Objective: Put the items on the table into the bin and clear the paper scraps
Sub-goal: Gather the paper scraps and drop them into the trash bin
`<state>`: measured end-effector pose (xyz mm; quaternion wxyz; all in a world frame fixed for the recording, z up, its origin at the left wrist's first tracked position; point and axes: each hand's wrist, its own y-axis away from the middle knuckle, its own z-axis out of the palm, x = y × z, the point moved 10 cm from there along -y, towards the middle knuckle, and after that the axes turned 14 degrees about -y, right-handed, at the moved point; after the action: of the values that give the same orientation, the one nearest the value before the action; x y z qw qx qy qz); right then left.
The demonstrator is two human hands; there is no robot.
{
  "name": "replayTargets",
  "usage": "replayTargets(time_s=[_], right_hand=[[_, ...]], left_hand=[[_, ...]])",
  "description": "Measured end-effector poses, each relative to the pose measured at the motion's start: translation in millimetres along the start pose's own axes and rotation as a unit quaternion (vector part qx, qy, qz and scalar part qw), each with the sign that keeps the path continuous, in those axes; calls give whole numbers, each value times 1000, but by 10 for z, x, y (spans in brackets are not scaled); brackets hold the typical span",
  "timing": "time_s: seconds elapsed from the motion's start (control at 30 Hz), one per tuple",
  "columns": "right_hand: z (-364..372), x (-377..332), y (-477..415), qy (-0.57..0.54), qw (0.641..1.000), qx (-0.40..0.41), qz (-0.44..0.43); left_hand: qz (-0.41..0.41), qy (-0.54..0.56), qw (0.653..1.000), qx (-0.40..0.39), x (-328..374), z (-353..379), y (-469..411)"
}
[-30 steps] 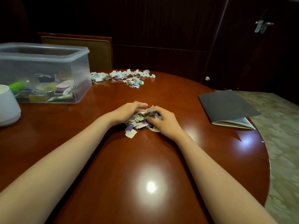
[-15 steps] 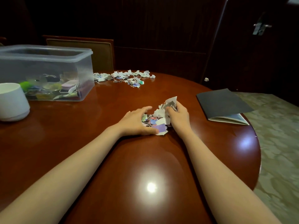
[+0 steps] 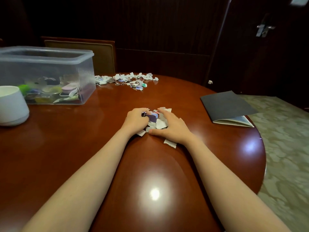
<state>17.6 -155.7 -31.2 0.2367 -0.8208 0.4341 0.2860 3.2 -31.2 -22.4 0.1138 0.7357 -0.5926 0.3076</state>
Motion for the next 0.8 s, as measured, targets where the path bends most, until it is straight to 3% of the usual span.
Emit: replayTargets(time_s=[0.13, 0.3, 0.5, 0.7, 0.8], right_hand=[[-2, -43, -33, 74, 997, 9, -17], [-76, -115, -39, 128, 989, 63, -22], [-291, -97, 33, -77, 986, 148, -17], [-368, -69, 116, -226, 953, 201, 21], [-335, 49, 124, -380, 892, 229, 87]], left_hand=[[-82, 137, 987, 37, -197, -110, -13], [-105, 193, 973, 71, -251, -192, 27], [-141, 291, 944, 74, -274, -161, 92], [-199, 434, 878, 39, -276, -55, 164], [-206, 495, 843, 51, -231, -83, 217]])
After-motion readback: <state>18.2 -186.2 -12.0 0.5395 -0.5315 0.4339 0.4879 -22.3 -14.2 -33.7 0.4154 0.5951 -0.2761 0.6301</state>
